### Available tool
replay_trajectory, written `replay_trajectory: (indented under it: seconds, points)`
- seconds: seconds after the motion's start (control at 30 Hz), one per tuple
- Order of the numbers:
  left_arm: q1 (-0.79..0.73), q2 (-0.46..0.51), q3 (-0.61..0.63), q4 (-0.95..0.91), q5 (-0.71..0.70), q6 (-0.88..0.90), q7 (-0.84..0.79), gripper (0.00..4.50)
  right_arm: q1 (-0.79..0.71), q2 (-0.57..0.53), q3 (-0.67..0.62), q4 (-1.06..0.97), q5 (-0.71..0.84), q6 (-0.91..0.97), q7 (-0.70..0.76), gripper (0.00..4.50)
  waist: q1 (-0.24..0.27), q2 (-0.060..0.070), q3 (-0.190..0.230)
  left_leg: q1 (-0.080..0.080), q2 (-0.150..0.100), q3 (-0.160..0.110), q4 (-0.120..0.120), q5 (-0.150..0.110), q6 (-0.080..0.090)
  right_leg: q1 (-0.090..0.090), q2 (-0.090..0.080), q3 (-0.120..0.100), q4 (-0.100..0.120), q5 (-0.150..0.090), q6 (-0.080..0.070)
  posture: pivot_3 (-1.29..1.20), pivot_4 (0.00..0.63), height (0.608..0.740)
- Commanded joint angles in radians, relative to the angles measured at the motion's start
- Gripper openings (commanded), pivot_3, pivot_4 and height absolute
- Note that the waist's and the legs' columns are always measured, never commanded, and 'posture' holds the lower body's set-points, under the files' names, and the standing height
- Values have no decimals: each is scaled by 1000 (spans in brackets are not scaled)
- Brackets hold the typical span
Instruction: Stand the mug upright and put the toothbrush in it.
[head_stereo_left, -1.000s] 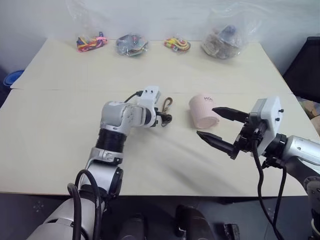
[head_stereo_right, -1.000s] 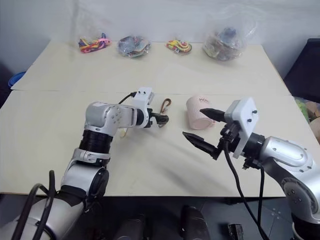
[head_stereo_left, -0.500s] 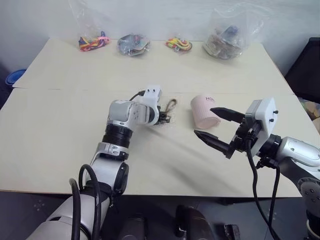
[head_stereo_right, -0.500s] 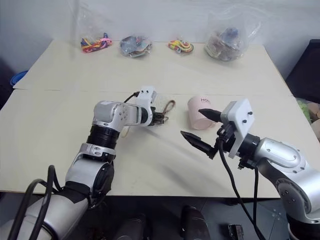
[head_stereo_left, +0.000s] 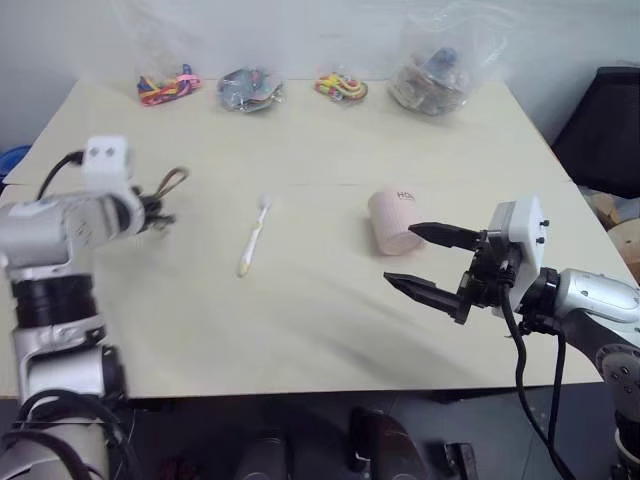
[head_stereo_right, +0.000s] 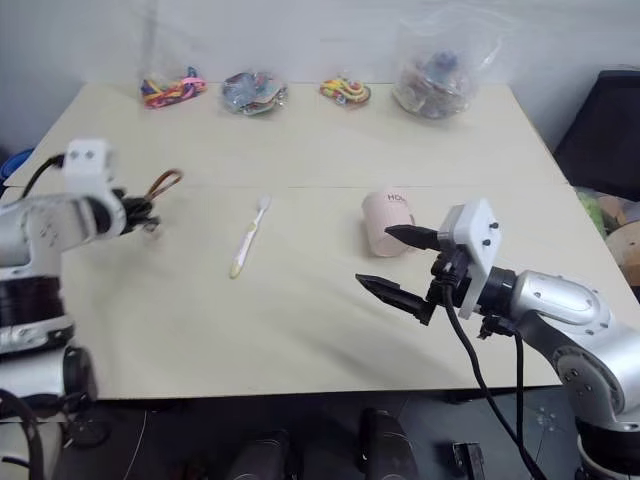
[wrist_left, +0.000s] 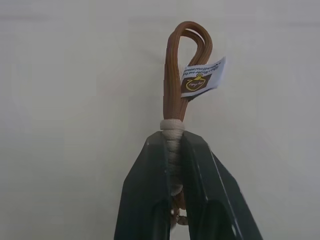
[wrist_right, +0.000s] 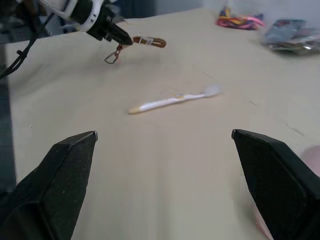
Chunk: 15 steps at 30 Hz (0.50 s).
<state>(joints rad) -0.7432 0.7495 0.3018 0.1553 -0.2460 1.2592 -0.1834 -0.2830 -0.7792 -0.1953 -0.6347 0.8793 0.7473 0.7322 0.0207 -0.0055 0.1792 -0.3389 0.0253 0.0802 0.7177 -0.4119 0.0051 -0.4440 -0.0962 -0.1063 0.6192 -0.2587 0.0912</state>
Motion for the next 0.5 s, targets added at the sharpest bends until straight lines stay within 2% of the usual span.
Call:
replay_trajectory:
  seconds: [0.03,0.2,0.43,0.5]
  points:
    - [56,23,65,-16,13,-52,-5,45,-31,-49,19,10,29,3,94,4500,13,-1,0,-1,-1,-1,1,0,0,0,-1,0,0,0,0,0,150,740]
    - [123,4,132,-58,16,-36,27,1642,-90,-60,44,64,17,1,131,4500,17,-3,0,-1,-3,-2,1,0,1,1,-2,0,0,0,1,0,150,740]
    - [227,81,254,-172,22,29,16,3751,-99,-64,5,123,-6,5,97,4500,-3,-4,0,1,0,1,-1,0,0,0,-1,-1,0,0,0,0,150,740]
    - [216,104,308,-201,3,-10,-6,3751,-104,-63,-18,155,-20,9,64,4500,-3,-4,0,1,1,2,-1,0,0,0,-1,-1,0,0,0,0,150,740]
